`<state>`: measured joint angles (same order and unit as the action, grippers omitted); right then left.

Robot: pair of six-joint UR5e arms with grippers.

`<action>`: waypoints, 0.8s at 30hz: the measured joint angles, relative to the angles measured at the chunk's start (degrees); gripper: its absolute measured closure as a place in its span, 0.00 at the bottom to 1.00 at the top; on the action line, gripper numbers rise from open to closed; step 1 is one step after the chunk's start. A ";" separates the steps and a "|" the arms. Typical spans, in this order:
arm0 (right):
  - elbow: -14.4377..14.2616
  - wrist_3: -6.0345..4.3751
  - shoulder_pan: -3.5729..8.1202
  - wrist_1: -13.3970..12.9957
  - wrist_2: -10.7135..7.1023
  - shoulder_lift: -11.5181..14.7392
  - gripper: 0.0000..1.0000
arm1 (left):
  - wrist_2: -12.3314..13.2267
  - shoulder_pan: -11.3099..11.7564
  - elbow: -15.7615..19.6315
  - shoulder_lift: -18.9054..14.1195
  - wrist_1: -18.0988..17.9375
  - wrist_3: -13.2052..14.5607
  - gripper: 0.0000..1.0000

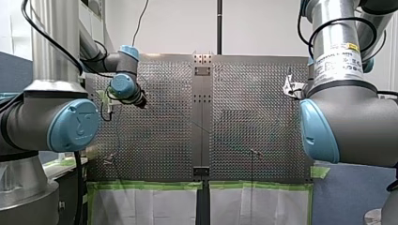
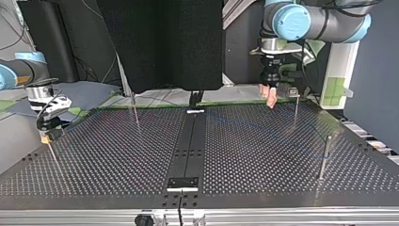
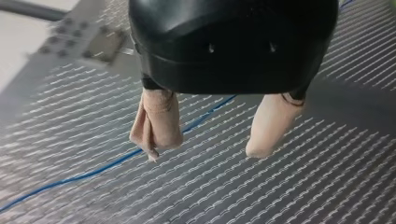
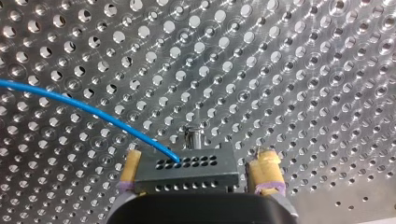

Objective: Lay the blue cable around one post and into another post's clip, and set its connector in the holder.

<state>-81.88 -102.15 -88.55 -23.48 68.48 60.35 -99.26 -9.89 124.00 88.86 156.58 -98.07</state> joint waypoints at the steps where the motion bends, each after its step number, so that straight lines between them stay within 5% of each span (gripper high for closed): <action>1: 0.00 0.00 0.00 0.00 0.00 -0.01 0.00 | -0.04 -0.49 0.51 0.49 -0.52 0.29 0.00; 15: 0.00 0.00 0.15 0.00 -0.01 -0.03 0.00 | -4.70 -8.88 4.84 8.88 -8.88 2.59 0.00; 24: 0.01 0.00 0.33 0.00 -0.01 -0.06 0.00 | -3.16 -13.88 4.88 13.89 -13.88 3.89 0.00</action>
<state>-81.87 -102.14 -88.23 -23.48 68.47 60.29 -102.42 -23.77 128.88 102.75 142.70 -94.17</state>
